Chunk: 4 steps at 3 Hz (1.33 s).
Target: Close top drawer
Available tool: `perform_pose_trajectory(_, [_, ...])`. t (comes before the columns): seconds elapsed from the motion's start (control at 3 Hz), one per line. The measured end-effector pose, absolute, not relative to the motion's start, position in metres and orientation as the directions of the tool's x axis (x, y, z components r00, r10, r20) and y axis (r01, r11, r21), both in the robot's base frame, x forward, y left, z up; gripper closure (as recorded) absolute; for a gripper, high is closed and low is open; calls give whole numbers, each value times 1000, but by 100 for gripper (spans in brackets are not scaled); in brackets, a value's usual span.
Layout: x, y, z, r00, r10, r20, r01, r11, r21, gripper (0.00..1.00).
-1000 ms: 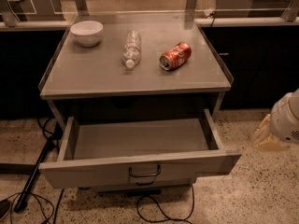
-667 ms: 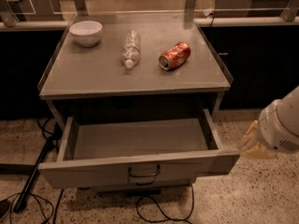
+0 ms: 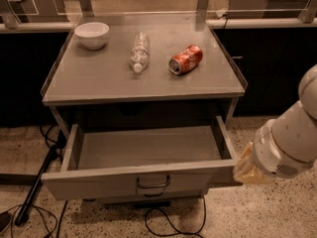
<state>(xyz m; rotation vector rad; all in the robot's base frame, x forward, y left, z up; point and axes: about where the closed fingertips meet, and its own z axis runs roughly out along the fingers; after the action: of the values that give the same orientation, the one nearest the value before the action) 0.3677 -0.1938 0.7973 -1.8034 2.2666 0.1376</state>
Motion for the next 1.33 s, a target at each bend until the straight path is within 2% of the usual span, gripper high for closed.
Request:
perform_pose_trajectory(0.67, [361,-190,789,-210,-948,-241,-972,230,-57,100])
perform_pose_trajectory(1.0, [350,-165,748,-214,-934,-287,-975,223,1,100])
perform_pose_trajectory(1.33, [349,-163,745,-221,-930,-293,-973,230,5,100])
